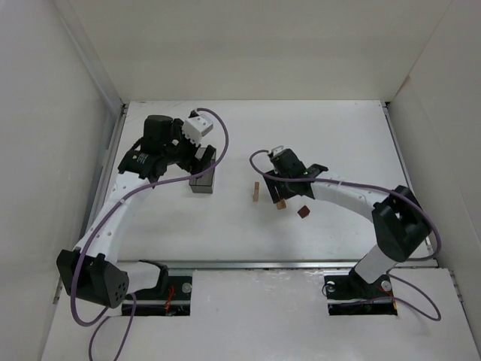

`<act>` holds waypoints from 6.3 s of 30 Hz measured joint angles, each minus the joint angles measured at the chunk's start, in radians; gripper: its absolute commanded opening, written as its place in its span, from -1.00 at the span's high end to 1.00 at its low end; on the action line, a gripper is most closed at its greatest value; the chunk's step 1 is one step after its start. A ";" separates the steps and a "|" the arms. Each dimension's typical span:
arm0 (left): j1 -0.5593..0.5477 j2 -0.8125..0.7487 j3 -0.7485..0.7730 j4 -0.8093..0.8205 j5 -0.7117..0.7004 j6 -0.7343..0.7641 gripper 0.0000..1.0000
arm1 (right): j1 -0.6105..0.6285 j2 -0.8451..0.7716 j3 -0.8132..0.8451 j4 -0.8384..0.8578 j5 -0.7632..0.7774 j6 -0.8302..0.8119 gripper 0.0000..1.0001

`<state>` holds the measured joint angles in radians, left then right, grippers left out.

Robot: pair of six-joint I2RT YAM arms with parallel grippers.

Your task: Build the wood block tower

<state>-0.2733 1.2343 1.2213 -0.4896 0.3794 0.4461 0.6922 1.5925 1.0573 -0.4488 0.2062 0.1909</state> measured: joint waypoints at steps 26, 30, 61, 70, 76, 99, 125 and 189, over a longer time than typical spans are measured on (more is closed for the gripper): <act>0.000 -0.013 -0.018 0.000 -0.015 -0.034 -0.88 | -0.031 0.187 0.051 -0.037 -0.084 0.028 0.85; 0.000 -0.013 -0.018 0.000 -0.014 -0.032 -0.88 | -0.031 0.186 0.056 -0.043 -0.082 0.000 1.00; 0.079 -0.152 -0.217 0.053 -0.198 -0.083 -0.93 | 0.062 0.211 0.586 -0.480 -0.393 -1.094 1.00; 0.079 -0.152 -0.219 0.068 -0.200 -0.083 -0.93 | 0.069 0.255 0.586 -0.477 -0.397 -1.094 1.00; 0.079 -0.152 -0.219 0.080 -0.200 -0.082 -0.93 | 0.069 0.271 0.586 -0.470 -0.399 -1.080 1.00; 0.079 -0.152 -0.219 0.088 -0.205 -0.077 -0.95 | 0.069 0.282 0.577 -0.449 -0.398 -1.050 1.00; 0.079 -0.151 -0.219 0.090 -0.219 -0.062 -0.98 | 0.069 0.294 0.531 -0.410 -0.382 -1.025 -0.39; 0.069 -0.140 -0.247 0.097 -0.227 -0.058 -0.98 | -0.235 -0.118 -0.193 -0.248 0.007 1.213 0.00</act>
<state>-0.2039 1.0943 0.9741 -0.3931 0.1524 0.3878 0.4576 1.4742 0.8646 -0.6968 0.2134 1.4036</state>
